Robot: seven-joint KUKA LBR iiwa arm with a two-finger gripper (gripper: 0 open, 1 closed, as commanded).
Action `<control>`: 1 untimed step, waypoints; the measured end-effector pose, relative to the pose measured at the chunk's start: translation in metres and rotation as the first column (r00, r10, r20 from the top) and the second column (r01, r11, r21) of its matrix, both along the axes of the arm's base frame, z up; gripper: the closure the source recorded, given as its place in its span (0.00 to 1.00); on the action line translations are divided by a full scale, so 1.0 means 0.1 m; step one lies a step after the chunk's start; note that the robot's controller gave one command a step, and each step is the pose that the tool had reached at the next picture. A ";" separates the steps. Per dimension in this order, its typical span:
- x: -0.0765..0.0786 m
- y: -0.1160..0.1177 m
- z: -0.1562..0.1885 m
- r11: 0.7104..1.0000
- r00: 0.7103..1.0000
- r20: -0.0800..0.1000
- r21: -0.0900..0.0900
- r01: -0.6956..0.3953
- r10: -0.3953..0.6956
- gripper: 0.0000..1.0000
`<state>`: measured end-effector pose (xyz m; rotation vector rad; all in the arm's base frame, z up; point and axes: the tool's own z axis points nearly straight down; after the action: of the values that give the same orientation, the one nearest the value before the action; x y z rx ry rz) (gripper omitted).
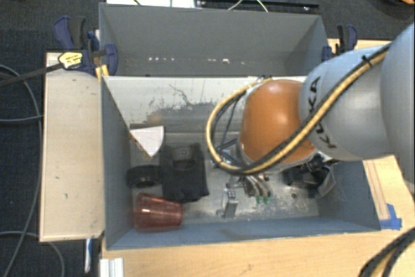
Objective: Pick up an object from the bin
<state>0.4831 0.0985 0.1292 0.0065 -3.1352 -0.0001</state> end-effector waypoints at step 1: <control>0.02 0.00 0.04 1.000 1.000 0.008 0.001 0.007 -0.007 0.00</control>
Offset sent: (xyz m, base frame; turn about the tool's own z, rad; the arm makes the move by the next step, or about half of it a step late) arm 0.0543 0.0833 -0.0592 -0.1683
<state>0.4852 0.0981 0.1329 -0.0037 -3.1432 -0.0017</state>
